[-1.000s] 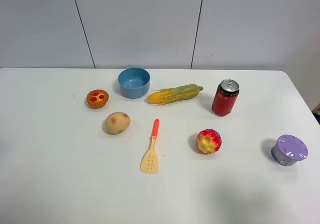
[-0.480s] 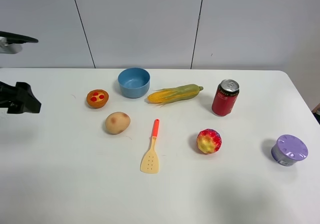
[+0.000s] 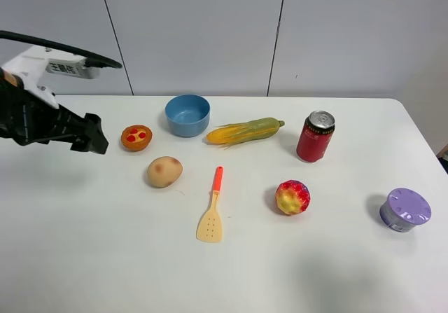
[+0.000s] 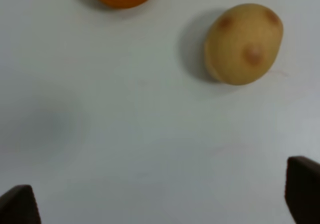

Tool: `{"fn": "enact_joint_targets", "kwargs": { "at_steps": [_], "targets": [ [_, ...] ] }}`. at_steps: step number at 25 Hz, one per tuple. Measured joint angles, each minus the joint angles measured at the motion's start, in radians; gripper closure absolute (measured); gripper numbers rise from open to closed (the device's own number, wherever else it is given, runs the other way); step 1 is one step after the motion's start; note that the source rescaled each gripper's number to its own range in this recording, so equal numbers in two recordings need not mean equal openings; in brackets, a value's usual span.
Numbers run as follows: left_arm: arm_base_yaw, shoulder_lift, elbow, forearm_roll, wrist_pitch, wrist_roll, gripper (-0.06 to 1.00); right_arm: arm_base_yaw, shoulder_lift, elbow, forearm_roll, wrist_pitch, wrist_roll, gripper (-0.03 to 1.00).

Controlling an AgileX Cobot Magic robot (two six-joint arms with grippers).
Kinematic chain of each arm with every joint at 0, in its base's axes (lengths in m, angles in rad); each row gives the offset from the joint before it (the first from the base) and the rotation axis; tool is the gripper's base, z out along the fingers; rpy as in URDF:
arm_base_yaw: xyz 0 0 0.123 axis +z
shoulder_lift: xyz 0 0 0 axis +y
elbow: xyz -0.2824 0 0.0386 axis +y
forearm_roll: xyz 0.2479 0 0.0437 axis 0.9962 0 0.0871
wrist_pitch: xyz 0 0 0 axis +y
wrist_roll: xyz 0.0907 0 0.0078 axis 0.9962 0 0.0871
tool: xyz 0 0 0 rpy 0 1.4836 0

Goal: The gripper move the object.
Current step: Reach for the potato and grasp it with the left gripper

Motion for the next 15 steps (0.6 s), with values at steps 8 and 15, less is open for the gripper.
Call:
{"fn": "enact_joint_targets", "kwargs": {
  "at_steps": [8,15],
  "targets": [
    [-0.057,0.153,0.0,-0.002,-0.108,0.012,-0.06,0.0,0.0,0.0,0.0,0.0,0.0,-0.03],
    [-0.103,0.235,-0.005,-0.003,-0.222,0.018,-0.06,0.0,0.0,0.0,0.0,0.0,0.0,-0.03]
  ]
}}
